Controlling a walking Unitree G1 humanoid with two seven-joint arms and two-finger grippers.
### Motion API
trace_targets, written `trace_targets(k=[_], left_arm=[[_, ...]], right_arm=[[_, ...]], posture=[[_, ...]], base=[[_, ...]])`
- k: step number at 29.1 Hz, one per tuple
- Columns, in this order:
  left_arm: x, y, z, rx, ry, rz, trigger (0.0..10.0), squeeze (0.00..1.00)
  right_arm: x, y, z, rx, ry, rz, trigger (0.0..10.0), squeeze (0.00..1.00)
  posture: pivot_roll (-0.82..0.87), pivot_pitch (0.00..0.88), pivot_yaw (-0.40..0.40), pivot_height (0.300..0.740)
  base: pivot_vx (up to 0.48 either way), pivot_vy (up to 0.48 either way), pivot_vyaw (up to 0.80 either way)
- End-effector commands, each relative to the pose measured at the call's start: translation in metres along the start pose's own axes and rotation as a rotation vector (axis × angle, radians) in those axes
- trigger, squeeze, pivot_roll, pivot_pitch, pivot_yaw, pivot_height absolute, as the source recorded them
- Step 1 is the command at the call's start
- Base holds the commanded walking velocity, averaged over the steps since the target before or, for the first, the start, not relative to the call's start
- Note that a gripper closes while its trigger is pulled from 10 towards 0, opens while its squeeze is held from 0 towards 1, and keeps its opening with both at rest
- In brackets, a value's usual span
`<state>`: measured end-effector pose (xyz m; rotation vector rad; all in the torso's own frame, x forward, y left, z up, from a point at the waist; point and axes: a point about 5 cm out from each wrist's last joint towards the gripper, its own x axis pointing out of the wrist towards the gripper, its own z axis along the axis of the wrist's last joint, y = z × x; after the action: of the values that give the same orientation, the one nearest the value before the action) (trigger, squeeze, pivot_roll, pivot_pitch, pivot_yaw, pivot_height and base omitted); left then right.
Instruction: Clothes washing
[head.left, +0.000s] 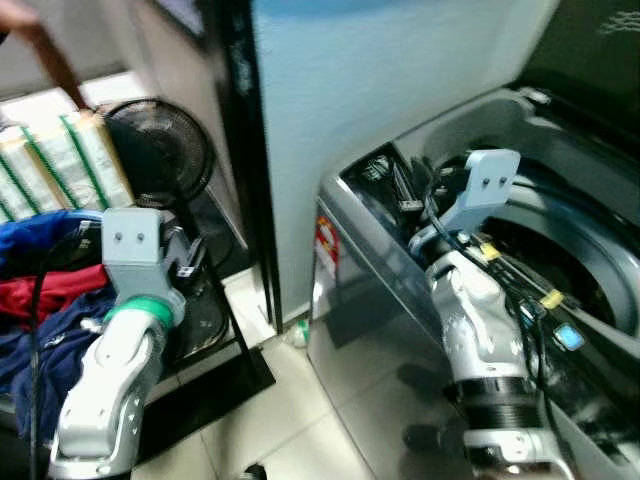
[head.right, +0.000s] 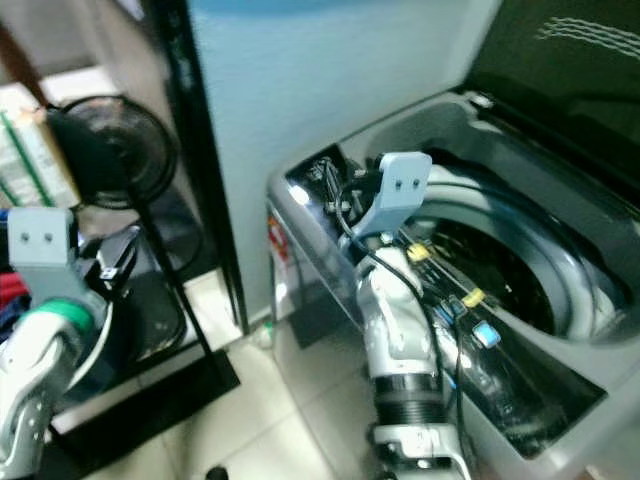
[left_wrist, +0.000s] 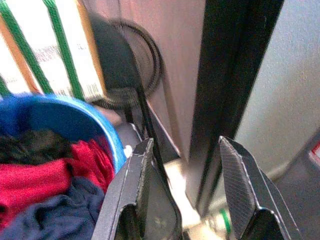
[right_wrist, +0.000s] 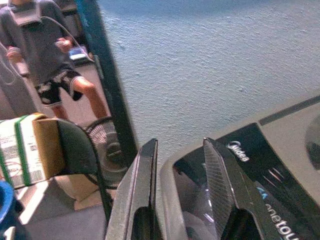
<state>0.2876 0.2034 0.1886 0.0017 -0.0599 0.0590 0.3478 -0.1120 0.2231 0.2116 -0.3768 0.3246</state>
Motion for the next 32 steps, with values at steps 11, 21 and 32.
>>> trace_targets(k=[11, 21, 32], left_arm=[[-0.0029, -0.0125, 0.0057, 0.040, -0.052, -0.064, 10.0, 0.00], [-0.0032, -0.0121, 0.0069, 0.045, -0.065, -0.067, 10.0, 0.00], [-0.0051, -0.0115, 0.0096, 0.029, -0.083, -0.075, 10.0, 0.00]], right_arm=[[-0.0061, -0.0073, -0.0087, 0.009, 0.033, -0.017, 10.0, 0.00], [-0.0059, -0.0071, -0.0085, 0.015, 0.029, -0.004, 10.0, 0.00], [-0.0108, -0.0096, -0.0112, 0.063, 0.024, -0.015, 10.0, 0.00]], posture=[[0.13, 0.026, 0.023, 0.740], [0.13, 0.023, 0.022, 0.740], [0.13, 0.034, 0.021, 0.740]], base=[[0.000, 0.000, 0.80], [0.000, 0.000, 0.80], [0.000, 0.115, 0.43]])
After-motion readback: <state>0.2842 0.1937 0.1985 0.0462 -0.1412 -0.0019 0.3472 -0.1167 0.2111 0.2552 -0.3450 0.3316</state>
